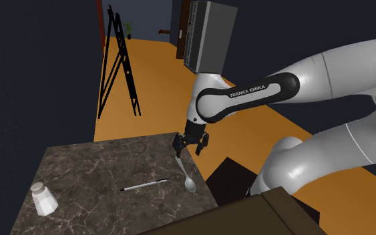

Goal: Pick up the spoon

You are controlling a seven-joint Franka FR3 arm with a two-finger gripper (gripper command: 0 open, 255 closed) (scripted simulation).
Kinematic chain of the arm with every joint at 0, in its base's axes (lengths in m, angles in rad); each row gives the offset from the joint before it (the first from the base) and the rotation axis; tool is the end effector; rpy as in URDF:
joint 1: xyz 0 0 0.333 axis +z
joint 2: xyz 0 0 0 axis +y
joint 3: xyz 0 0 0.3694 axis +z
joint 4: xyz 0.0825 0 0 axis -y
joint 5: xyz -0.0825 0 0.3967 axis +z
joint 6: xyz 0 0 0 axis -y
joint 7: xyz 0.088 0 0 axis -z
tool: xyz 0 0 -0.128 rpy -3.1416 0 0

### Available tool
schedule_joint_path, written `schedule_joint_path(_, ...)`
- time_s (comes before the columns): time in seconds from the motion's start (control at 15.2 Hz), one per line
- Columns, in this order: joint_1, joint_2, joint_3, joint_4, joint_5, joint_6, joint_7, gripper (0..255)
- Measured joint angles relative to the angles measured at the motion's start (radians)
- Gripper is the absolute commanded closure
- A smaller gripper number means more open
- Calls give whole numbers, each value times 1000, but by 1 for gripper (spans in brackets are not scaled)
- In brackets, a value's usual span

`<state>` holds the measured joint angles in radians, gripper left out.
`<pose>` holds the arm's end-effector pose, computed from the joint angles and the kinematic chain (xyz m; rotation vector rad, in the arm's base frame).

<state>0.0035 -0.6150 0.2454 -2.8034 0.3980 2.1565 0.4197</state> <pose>0.3001 0.0931 0.3847 -2.8977 0.6551 0.1268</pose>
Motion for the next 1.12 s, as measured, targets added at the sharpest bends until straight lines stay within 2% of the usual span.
schedule_joint_path(0.2,16,62,29,-27,53,85,37,0)
schedule_joint_path(0.66,29,158,46,-63,94,216,13,0)
schedule_joint_path(0.73,30,163,46,-66,97,224,11,255)
schedule_joint_path(1.12,29,166,45,-68,98,232,10,255)
